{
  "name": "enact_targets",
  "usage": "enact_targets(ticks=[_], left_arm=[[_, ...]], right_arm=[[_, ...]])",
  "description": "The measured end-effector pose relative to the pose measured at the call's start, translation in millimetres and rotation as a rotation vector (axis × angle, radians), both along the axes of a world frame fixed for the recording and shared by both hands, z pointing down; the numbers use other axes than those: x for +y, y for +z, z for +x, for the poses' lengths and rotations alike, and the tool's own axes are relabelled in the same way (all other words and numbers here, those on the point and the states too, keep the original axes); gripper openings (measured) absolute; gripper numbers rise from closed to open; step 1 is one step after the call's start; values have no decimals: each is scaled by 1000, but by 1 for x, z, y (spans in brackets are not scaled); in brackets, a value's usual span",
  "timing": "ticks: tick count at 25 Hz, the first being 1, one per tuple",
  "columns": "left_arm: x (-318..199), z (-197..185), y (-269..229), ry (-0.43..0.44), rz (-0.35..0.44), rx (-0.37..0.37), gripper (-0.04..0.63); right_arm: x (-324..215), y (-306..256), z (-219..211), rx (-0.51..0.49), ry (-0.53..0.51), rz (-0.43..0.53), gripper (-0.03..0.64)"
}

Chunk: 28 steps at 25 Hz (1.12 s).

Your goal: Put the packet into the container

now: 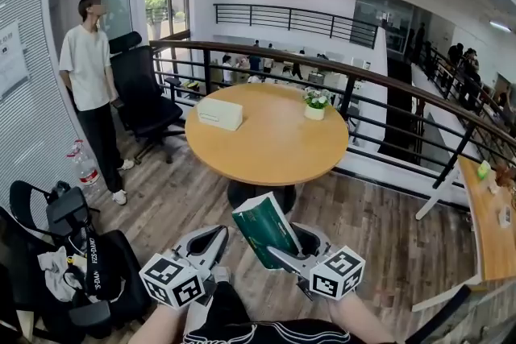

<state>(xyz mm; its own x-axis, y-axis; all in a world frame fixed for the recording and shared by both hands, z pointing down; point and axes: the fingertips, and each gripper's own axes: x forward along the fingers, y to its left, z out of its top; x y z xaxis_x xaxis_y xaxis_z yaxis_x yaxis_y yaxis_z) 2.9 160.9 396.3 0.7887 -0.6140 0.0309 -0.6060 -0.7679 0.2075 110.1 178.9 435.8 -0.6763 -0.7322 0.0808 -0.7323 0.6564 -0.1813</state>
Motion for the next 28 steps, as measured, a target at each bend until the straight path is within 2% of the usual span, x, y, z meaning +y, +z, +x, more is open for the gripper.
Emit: enact_targets(ticks=[10,21,28], left_arm=[[-86,-7,22,14,-63,20,6],[-236,-26,34,53,-143,-7,6],[-327,-55,30,53,-164,-8,6]], right_arm=[[-79,11,-1,7,31,-39,327],[-222,17,-22,-7,84,-114,328],[-315,4,-47,27,93,-111,327]])
